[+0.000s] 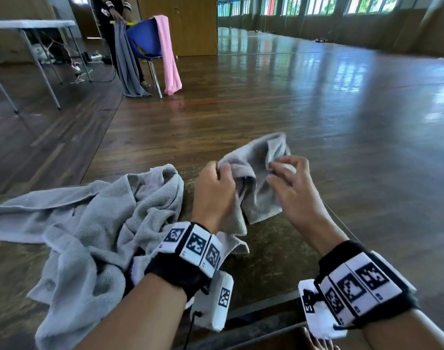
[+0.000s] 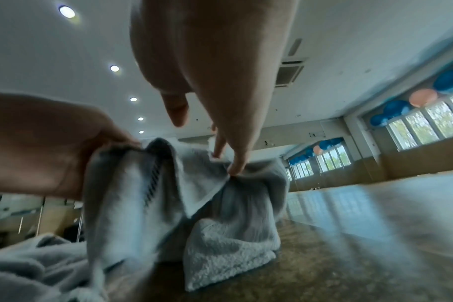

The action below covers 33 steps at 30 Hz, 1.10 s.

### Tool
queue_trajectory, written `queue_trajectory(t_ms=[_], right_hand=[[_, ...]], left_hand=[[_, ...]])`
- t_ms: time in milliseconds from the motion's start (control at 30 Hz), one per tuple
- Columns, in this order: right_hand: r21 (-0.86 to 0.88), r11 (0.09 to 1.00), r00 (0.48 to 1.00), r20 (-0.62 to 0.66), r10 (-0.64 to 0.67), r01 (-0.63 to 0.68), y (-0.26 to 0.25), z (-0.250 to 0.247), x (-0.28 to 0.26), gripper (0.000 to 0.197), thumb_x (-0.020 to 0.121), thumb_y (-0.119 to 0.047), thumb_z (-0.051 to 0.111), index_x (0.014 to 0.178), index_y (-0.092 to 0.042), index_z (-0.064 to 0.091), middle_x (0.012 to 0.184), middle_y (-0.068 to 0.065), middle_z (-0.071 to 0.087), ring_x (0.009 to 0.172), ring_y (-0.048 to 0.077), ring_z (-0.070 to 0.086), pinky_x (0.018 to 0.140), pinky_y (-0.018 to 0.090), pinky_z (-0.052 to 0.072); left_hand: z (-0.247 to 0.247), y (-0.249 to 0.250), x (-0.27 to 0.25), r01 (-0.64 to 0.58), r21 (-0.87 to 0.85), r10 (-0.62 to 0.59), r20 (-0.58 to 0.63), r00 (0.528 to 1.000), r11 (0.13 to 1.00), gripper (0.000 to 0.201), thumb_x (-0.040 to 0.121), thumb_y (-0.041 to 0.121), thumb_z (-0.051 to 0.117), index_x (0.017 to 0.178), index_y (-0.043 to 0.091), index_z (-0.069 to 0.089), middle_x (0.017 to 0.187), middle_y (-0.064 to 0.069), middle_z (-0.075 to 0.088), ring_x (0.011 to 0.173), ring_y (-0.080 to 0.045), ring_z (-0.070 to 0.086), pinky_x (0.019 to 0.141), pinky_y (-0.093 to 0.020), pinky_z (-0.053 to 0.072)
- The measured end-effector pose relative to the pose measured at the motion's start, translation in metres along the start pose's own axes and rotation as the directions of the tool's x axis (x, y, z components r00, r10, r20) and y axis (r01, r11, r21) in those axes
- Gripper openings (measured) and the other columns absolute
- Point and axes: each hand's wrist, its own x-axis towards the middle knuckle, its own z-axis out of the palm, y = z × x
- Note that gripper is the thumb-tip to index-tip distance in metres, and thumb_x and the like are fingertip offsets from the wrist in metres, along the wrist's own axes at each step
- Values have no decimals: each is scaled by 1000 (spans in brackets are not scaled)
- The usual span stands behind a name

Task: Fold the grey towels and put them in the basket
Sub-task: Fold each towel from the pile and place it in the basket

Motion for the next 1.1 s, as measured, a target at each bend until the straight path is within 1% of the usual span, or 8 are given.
queue_trajectory(t_ms=[100, 200, 367, 500, 600, 733, 967, 1100], right_hand=[[-341, 940, 999, 48, 3, 14, 8, -6, -4, 49, 89, -20, 72, 121, -40, 40, 135, -7, 52, 136, 14, 40, 87, 17, 36], [-441, 894, 990, 138, -19, 79, 7, -8, -10, 62, 84, -27, 77, 127, -51, 39, 132, -16, 47, 136, 10, 27, 83, 13, 31], [-460, 870, 979, 174, -109, 178, 3, -3, -13, 28, 85, -23, 73, 110, -35, 66, 103, -14, 72, 107, 13, 62, 78, 19, 48], [-561, 815, 981, -21, -193, 148, 1, -10, -9, 19, 88, -16, 66, 87, -35, 66, 73, -20, 68, 70, -2, 63, 59, 24, 44], [-575, 802, 940, -156, -303, 163, -4, -23, -6, 6, 91, -25, 63, 91, -31, 65, 69, -21, 66, 67, -2, 59, 56, 23, 40], [-583, 794, 945, -128, -300, 173, -3, -37, -4, 19, 98, -38, 59, 86, -24, 64, 67, -17, 63, 63, 1, 55, 53, 19, 38], [-552, 813, 982, 118, -144, 186, 2, -29, -8, 16, 100, -22, 54, 91, -28, 66, 79, -5, 68, 76, 11, 61, 65, 23, 46], [-513, 817, 960, 221, -169, 262, -3, -15, -14, 16, 96, -19, 62, 91, -28, 73, 79, -8, 71, 77, 5, 62, 67, 19, 46]], left_hand=[[-4, 9, 0, -7, -46, 7, 4, 1000, 999, 34, 103, 35, 39, 78, 21, 57, 74, 9, 59, 69, -5, 56, 65, -27, 38], [-10, 15, -3, 17, -160, 27, 267, 963, 987, 33, 100, 38, 49, 72, 22, 58, 63, 12, 60, 60, 0, 56, 67, -27, 44], [-22, 14, -7, 18, -138, 68, 591, 804, 990, 16, 83, 20, 68, 97, 16, 63, 78, 9, 68, 71, -5, 63, 65, -22, 49], [-34, 4, 1, -228, 120, 140, 498, 856, 966, 13, 85, 13, 69, 96, 19, 67, 87, 4, 72, 79, -10, 68, 73, -30, 55], [-44, -7, 11, -247, 191, 204, 221, 954, 950, 9, 80, 11, 72, 82, 20, 74, 65, 10, 66, 57, 1, 56, 55, -16, 43], [-51, -12, 20, -225, 233, 230, 6, 973, 946, 15, 78, 6, 70, 78, 20, 76, 62, 11, 64, 55, -2, 53, 52, -18, 39], [-35, -8, 2, -306, 304, 195, 346, 918, 902, 47, 70, 54, 81, 106, 29, 65, 94, 6, 56, 80, -1, 50, 73, -21, 45], [-21, 7, -6, -433, 186, 336, 395, 855, 882, 28, 81, 47, 76, 93, 23, 72, 83, 12, 65, 73, 3, 57, 66, -12, 46]])
